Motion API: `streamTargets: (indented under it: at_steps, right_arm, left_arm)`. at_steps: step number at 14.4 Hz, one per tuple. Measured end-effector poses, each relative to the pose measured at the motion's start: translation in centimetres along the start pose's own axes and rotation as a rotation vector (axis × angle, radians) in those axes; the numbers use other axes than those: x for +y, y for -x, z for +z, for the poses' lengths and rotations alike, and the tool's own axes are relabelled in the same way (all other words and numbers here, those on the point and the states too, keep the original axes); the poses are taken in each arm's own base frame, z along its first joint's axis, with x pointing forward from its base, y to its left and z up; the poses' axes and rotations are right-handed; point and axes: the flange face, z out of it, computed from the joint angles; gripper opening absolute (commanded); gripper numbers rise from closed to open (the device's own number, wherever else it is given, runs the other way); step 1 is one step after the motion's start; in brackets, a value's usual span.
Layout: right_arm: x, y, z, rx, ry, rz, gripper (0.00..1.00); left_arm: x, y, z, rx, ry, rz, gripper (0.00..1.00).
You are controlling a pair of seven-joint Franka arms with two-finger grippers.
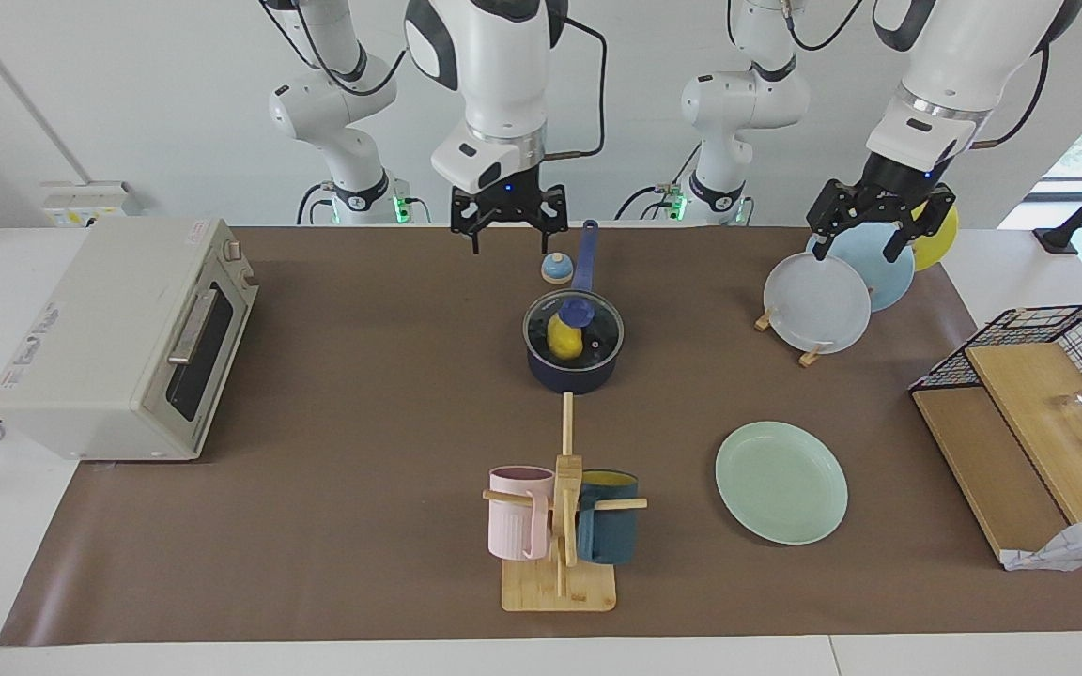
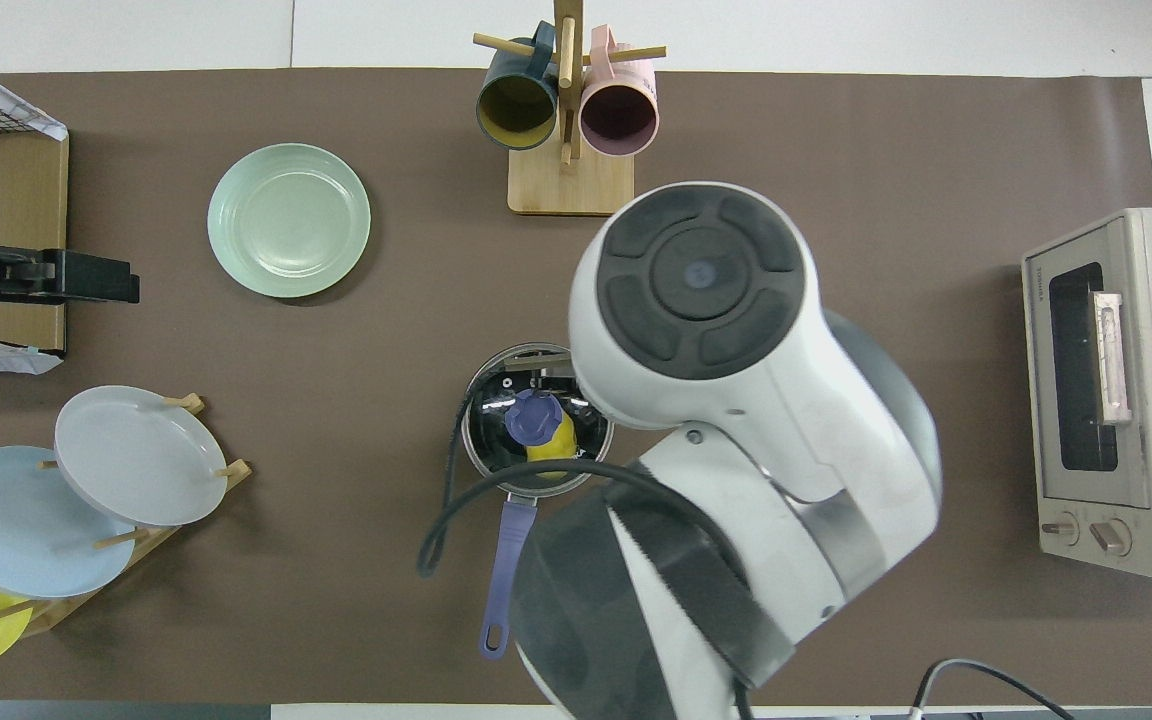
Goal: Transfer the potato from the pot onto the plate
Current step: 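Grasp the glass lid knob with the right gripper and lift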
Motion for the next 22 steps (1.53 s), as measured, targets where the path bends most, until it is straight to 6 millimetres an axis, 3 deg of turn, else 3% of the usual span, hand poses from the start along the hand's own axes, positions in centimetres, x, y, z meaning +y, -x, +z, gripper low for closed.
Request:
streamTargets:
  at_steps: [3,6,11,17,22]
  right_arm:
    - [-3.1,0.0,1.8,0.037,-0.018,-0.031,1.0]
    - [-3.9,-0.2,3.1,0.039,-0.019,-0.04,1.0]
    - [-6.9,1.2,6.2,0.06,-0.035,-0.089,1.0]
    - [-7.9,-0.9,12.3,0.085,0.01,-0.101,1.0]
    - [-7.9,-0.8,14.7,0.074,0.021,-0.106,1.0]
  left_arm:
    - [0.2,0.5,0.3,-0.023,-0.001,0.004,1.0]
    - [0.2,0.8,0.5,-0.051,-0.002,0.004,1.0]
    - [0.7,1.6,0.7,-0.105,-0.005,0.013,1.0]
    - [2.4,2.3,0.9,-0.12,-0.008,-0.018,1.0]
    - [2.3,2.4,0.9,-0.119,-0.011,-0.055,1.0]
